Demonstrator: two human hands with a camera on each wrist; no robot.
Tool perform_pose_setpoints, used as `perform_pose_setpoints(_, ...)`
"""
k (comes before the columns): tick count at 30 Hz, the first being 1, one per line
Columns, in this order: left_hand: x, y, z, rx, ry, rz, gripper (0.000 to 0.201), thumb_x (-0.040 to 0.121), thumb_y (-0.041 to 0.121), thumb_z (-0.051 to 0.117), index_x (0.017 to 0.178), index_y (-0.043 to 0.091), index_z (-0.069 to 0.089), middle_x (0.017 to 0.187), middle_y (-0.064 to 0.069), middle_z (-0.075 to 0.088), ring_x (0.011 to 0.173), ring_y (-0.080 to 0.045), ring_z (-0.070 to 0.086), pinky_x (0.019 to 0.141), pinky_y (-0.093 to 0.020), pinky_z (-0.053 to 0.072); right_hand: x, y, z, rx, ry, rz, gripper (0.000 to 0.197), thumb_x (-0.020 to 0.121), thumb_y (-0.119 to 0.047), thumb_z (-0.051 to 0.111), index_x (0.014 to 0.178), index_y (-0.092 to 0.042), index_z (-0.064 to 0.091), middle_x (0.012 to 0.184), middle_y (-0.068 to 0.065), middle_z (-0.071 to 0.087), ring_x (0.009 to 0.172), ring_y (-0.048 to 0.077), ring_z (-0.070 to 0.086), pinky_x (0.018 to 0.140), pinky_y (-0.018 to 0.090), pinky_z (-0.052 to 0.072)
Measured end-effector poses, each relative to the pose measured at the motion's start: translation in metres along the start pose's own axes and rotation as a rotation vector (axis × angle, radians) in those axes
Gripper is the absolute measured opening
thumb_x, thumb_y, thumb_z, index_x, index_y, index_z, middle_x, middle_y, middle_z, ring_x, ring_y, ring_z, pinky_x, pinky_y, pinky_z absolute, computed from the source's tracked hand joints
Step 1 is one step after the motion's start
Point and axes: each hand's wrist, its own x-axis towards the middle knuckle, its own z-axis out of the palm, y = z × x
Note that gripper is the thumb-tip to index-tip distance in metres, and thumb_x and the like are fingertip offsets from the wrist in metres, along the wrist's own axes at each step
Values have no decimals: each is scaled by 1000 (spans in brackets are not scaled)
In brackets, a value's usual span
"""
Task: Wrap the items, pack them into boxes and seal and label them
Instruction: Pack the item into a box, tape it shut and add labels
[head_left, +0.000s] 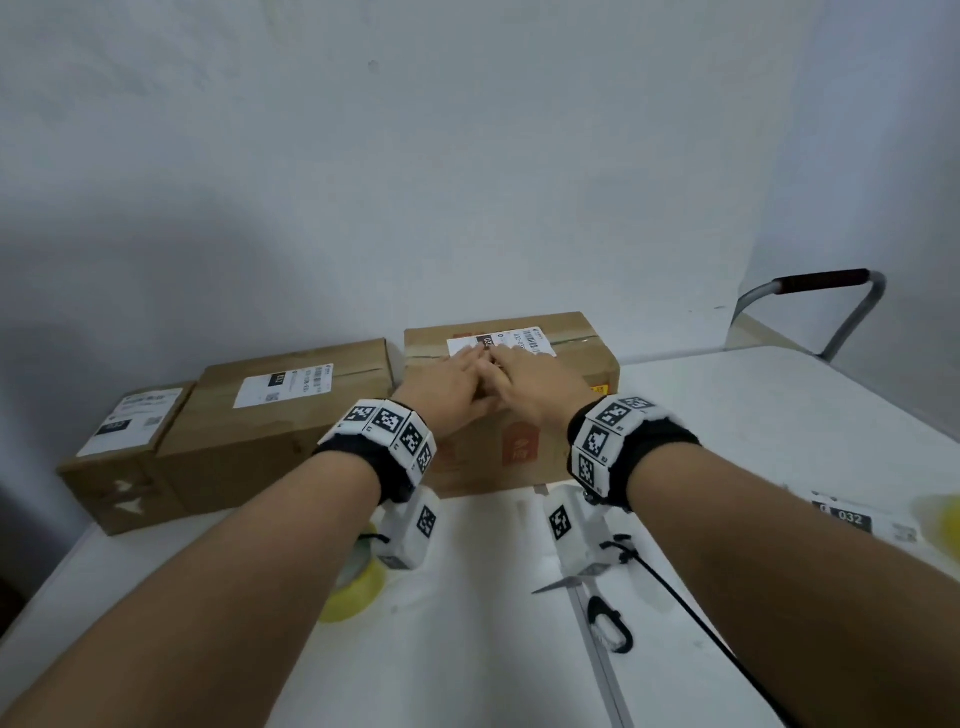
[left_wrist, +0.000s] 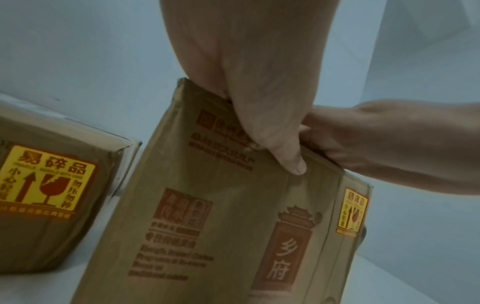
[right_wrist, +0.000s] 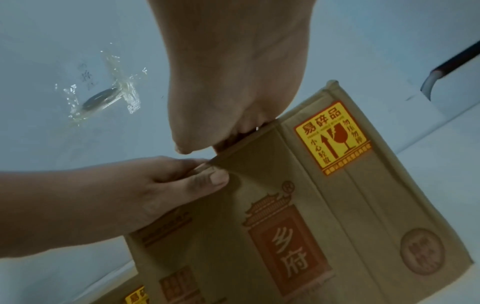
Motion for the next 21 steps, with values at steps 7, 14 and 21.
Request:
perform_pose_setpoints(7,-8,-6,-11,-71,-135,38,74,100,54,34,157,17,4,165,-2,0,151,-15,5,122,-36,14,-10,35,1,-150,-4,124,57,105,-44,16,149,-13,30,159,4,25,147,15,19,119,41,12)
perform_pose_setpoints(14,-28,-23,-11,-85,-69,6,69,100,51,37,156,16,16,164,-2,14,149,-19,19,120,-33,19,-8,35,10,-152,34,182,65,103,-50,15,153,-9,21,161,8,20,149,21,14,121,42,8)
perform_pose_setpoints(21,-28,-20,-9,78,94,-48,50,93,61,45,110,15,57,119,0,62,104,-21,60,79,-34,47,-6,42,12,-152,91,194,71,100,-57,20,149,-6,29,155,11,31,144,27,24,119,41,17)
